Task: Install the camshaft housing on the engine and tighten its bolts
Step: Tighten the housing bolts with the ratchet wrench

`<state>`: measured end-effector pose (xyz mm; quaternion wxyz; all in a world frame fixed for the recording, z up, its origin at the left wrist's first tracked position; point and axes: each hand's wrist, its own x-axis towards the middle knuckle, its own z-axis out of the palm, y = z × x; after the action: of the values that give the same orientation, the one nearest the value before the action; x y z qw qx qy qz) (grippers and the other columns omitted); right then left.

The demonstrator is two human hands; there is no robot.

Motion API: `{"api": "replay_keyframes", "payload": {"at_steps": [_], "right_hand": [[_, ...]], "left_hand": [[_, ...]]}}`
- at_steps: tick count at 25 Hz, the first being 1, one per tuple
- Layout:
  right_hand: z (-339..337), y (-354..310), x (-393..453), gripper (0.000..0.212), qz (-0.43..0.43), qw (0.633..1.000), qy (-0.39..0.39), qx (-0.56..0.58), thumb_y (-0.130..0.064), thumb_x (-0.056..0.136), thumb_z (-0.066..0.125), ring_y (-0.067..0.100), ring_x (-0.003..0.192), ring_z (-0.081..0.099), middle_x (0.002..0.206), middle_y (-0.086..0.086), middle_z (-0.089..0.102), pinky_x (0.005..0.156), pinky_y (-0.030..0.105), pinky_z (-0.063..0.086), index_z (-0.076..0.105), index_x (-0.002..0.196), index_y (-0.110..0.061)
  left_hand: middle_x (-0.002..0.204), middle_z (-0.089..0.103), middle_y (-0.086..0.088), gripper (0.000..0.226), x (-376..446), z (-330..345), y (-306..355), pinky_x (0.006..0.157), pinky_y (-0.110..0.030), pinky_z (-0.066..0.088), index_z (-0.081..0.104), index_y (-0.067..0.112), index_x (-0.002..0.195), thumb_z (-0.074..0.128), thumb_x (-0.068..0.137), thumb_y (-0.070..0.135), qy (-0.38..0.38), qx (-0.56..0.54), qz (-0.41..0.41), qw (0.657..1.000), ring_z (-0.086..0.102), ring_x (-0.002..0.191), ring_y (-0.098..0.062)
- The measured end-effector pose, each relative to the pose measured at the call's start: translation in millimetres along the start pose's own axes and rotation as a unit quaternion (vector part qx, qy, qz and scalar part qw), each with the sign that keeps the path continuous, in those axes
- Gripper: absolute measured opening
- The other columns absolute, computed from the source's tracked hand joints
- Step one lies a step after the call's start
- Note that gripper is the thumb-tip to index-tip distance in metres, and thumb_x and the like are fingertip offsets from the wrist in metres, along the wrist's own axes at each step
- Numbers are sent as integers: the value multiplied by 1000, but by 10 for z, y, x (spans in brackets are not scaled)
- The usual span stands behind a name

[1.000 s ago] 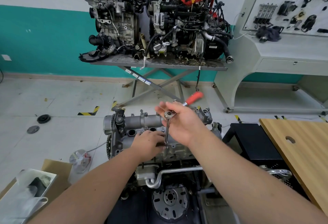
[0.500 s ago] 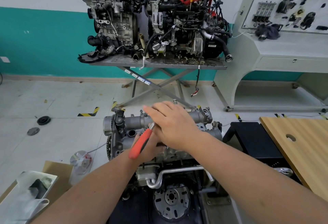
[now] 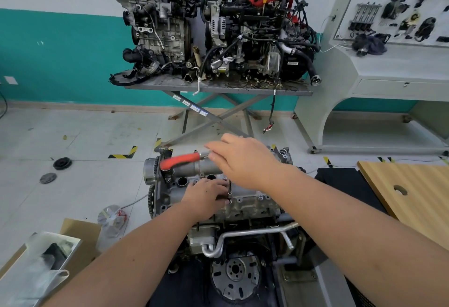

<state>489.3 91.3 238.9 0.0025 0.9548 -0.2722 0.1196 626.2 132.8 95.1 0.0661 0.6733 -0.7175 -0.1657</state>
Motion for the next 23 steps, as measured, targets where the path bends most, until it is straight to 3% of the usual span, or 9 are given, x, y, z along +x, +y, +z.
{"api": "replay_keyframes", "payload": {"at_steps": [2, 4, 7, 9, 11, 13, 15, 18, 23], "right_hand": [[-74, -13, 92, 30, 103, 988, -50, 105, -33, 105, 37, 17, 73, 59, 82, -2, 63, 65, 33, 41, 61, 90, -24], [-101, 4, 97, 23, 238, 899, -80, 360, -23, 102, 43, 20, 68, 68, 70, 2, 70, 71, 37, 52, 54, 83, -15], [2, -59, -13, 11, 347, 572, 5, 744, -10, 99, 47, 22, 77, 71, 71, 5, 69, 78, 32, 44, 49, 88, -9], [161, -117, -84, 16, 338, 440, 104, 825, -9, 99, 48, 18, 80, 66, 82, 7, 63, 68, 25, 43, 52, 83, -10], [314, -187, -165, 19, 294, 519, 150, 789, -17, 101, 48, 15, 84, 60, 90, 4, 65, 69, 25, 43, 59, 86, -18], [437, -191, -250, 25, 229, 740, 179, 606, -33, 101, 45, 4, 102, 60, 109, -11, 67, 85, 21, 47, 68, 97, -43], [481, -106, -279, 29, 106, 881, 269, 375, -33, 100, 47, 9, 119, 55, 130, -5, 59, 100, 22, 44, 68, 120, -35], [451, 65, -196, 27, -51, 942, 314, 105, -8, 93, 63, 34, 107, 61, 129, 13, 65, 89, 45, 53, 73, 118, -9], [305, 132, -192, 39, -130, 972, 192, 43, 1, 81, 66, 35, 99, 63, 112, 11, 69, 77, 48, 53, 71, 119, -6]], "left_hand": [[143, 44, 28, 23, 20, 19, -26, 110, -51, 27, 66, 44, 115, 55, 96, 48, -13, -12, -3, 1000, 40, 130, -18], [141, 44, 31, 19, 13, 27, -30, 110, -51, 27, 67, 45, 111, 56, 95, 48, -4, -25, 0, 1000, 40, 129, -17], [142, 44, 31, 22, 21, 28, -39, 110, -52, 25, 67, 44, 113, 57, 94, 49, -8, -15, 0, 1000, 41, 130, -16], [140, 45, 31, 24, 22, 31, -34, 109, -50, 28, 67, 43, 115, 59, 93, 49, 0, -21, 5, 1000, 42, 129, -16], [136, 49, 32, 23, 22, 30, -40, 106, -49, 30, 68, 45, 114, 61, 92, 47, 18, -36, 15, 999, 45, 127, -14], [132, 51, 32, 23, 22, 39, -58, 104, -50, 32, 69, 46, 113, 62, 91, 45, 22, -32, 22, 999, 46, 124, -14], [130, 52, 30, 22, 29, 66, -70, 104, -51, 33, 69, 44, 112, 62, 91, 46, 19, -24, 28, 999, 47, 124, -15], [132, 55, 21, 26, 3, 35, -56, 107, -53, 32, 66, 38, 115, 63, 90, 47, 19, -17, 8, 1000, 46, 125, -19], [137, 57, -9, 34, -22, 44, -39, 113, -52, 29, 59, 10, 132, 55, 100, 24, 46, -119, -24, 992, 46, 131, -32]]}}
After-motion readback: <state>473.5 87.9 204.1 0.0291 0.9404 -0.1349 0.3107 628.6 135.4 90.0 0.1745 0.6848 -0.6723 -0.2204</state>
